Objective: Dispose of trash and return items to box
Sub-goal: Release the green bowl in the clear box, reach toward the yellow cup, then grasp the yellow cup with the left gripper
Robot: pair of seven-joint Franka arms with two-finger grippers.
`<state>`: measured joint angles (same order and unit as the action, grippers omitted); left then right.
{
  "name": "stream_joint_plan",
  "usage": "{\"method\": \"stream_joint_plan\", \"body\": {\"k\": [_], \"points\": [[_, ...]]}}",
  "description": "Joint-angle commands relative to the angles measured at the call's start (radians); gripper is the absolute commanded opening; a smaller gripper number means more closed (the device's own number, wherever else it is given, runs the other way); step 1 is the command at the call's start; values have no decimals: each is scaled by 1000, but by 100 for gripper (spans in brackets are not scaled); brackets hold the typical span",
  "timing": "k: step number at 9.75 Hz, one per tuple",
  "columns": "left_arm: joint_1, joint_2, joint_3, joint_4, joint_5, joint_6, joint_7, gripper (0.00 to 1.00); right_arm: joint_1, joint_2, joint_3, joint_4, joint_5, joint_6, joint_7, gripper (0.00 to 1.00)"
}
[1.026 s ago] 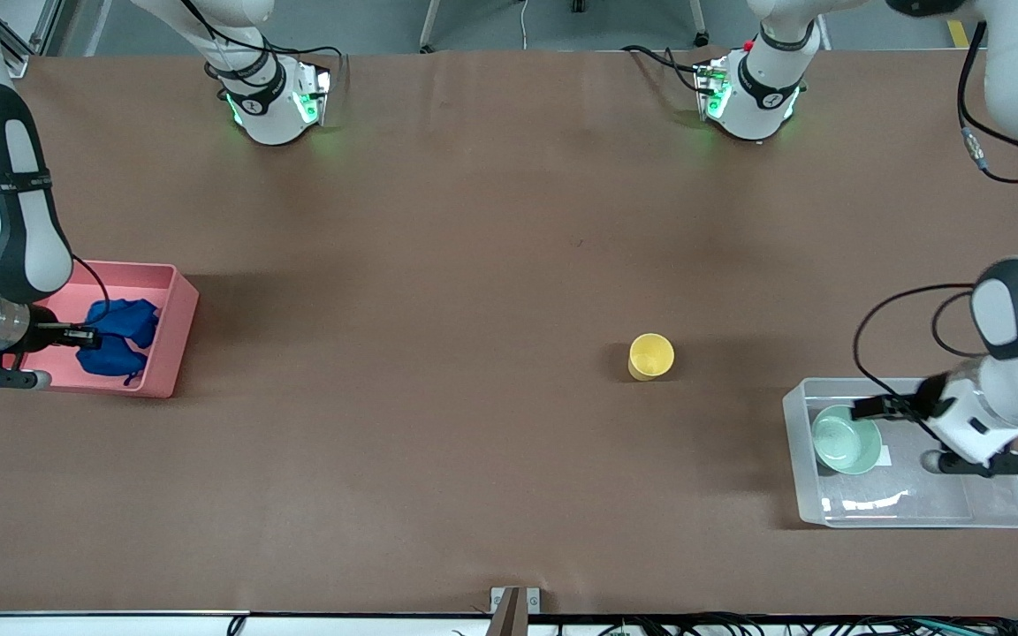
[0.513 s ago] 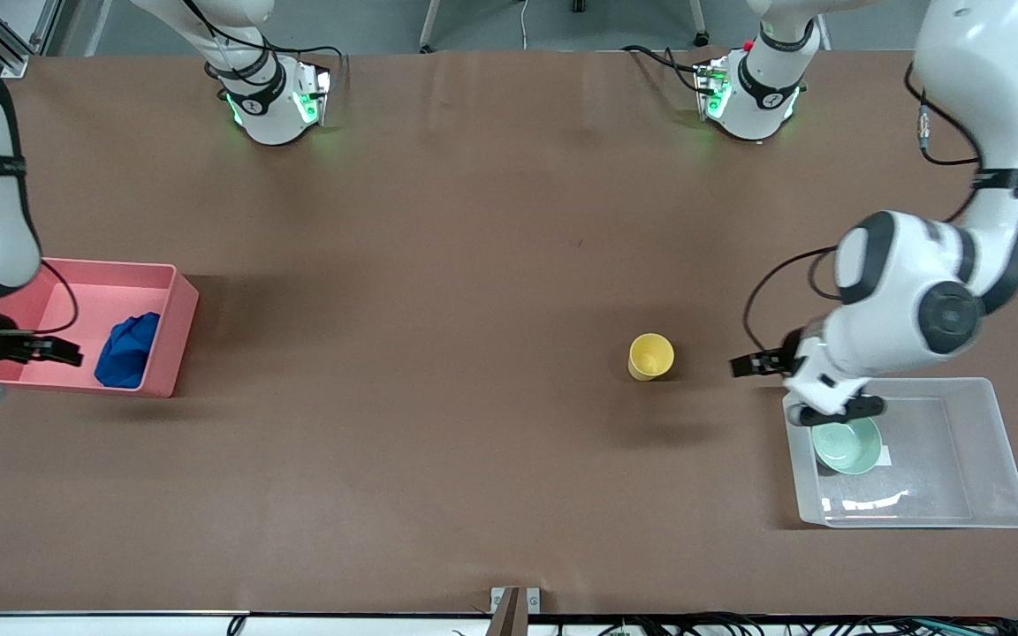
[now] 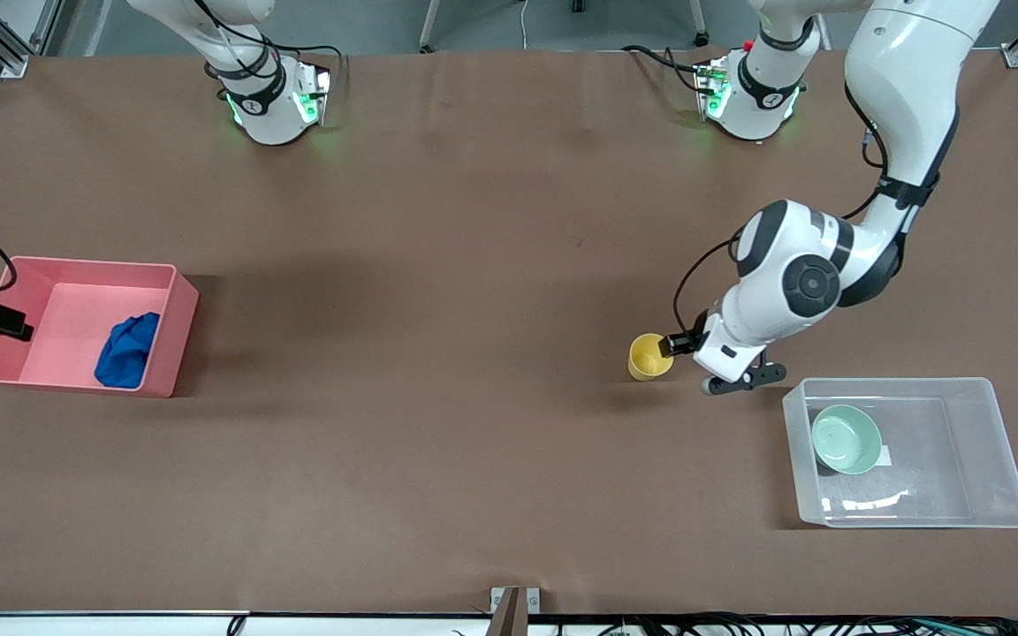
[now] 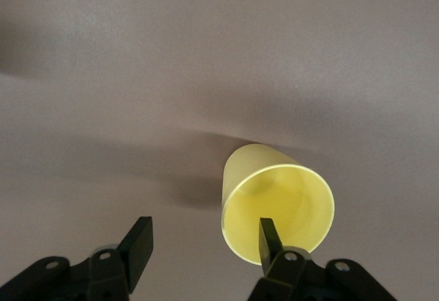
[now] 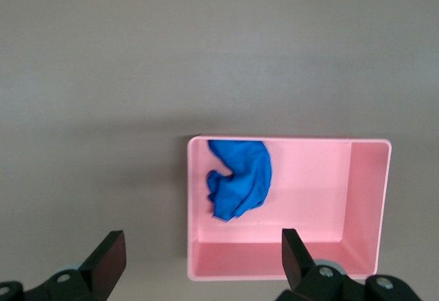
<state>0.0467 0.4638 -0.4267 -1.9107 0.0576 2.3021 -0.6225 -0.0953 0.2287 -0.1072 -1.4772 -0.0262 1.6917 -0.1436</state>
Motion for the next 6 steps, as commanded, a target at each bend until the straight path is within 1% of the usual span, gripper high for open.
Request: {"method": "stream_joint_plan", "body": {"k": [1,2,4,5,6], "points": [[-16,28,3,-36,39,54,-87,61,54,-110,1,-29,-18,-85,87,100],[-25,45,3,-36,39,71,-94,56,66,-153,3,-40,-18,-128,96,100],[-25,75,3,-34,39,104,-98,43,94,-207,3,-48,-18,-187,96,100],[-25,85,5,-28,39,106,-98,34,101,-225,3,-49,-18,-210,98,100],[-25,85,5,-27,39,106,-98,14,103,-238,4,-49,-18,-218,102,100]]}}
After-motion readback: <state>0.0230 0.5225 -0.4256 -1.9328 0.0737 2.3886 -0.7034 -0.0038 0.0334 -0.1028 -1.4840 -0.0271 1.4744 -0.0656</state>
